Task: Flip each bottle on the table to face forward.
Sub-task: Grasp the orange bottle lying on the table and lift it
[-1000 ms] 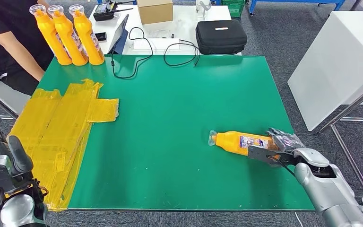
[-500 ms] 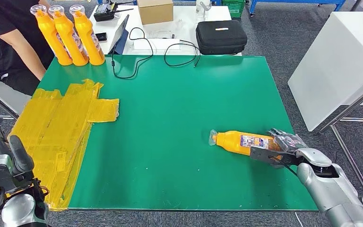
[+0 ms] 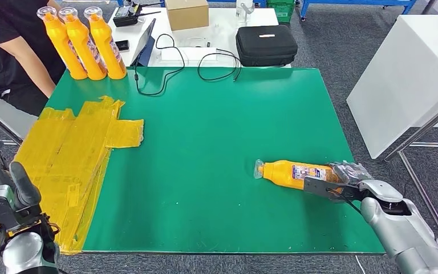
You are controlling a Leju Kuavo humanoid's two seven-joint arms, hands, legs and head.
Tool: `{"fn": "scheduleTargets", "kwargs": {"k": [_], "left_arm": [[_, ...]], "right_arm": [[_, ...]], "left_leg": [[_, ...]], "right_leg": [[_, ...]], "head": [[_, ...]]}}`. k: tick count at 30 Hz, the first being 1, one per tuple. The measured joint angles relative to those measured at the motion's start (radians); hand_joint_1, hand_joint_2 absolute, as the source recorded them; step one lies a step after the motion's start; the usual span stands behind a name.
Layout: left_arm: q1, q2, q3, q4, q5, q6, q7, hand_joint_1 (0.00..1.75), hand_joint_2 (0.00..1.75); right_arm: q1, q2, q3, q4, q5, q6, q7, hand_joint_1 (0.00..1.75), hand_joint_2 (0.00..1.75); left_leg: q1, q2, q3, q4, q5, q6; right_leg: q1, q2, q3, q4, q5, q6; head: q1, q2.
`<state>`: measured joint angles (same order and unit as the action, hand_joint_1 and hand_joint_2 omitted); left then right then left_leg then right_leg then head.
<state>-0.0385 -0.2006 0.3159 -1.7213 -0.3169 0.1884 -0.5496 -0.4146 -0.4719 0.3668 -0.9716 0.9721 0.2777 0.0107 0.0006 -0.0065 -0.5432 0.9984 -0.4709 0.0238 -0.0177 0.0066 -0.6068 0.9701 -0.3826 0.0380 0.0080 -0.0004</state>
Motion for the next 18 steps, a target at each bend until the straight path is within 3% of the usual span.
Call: {"fn": "scheduleTargets", "kwargs": {"k": [4, 10, 17, 18], "left_arm": [[0.008, 0.000, 0.000, -0.003, 0.001, -0.001, 0.000, 0.00, 0.00], [0.017, 0.000, -0.001, -0.010, 0.002, -0.013, 0.004, 0.00, 0.00], [0.050, -0.002, -0.022, -0.012, 0.136, -0.173, 0.089, 0.00, 0.00], [0.057, -0.003, -0.025, -0.012, 0.157, -0.194, 0.097, 0.00, 0.44]], "right_arm": [[0.013, 0.050, -0.013, 0.000, -0.042, -0.097, -0.024, 1.75, 1.75], [0.029, 0.106, -0.030, -0.015, -0.054, -0.125, -0.024, 1.75, 1.75], [0.085, 0.172, -0.061, -0.104, -0.096, -0.156, -0.050, 1.75, 1.75], [0.090, 0.182, -0.062, -0.118, -0.101, -0.159, -0.053, 1.75, 1.75]], "left_leg": [[0.000, 0.002, 0.000, 0.000, 0.000, 0.000], [0.002, 0.001, 0.000, 0.000, 0.000, -0.001], [0.002, 0.001, -0.003, 0.000, 0.000, 0.000], [0.002, 0.001, -0.003, 0.000, 0.000, 0.000]], "right_leg": [[0.000, 0.001, -0.001, 0.000, 0.000, 0.000], [0.003, 0.001, -0.002, 0.000, 0.000, 0.000], [0.002, 0.001, -0.004, 0.000, 0.000, 0.000], [0.002, 0.001, -0.004, 0.000, 0.000, 0.000]], "head": [[-0.001, 0.000], [0.000, 0.000], [0.000, 0.000], [0.000, 0.000]]}}
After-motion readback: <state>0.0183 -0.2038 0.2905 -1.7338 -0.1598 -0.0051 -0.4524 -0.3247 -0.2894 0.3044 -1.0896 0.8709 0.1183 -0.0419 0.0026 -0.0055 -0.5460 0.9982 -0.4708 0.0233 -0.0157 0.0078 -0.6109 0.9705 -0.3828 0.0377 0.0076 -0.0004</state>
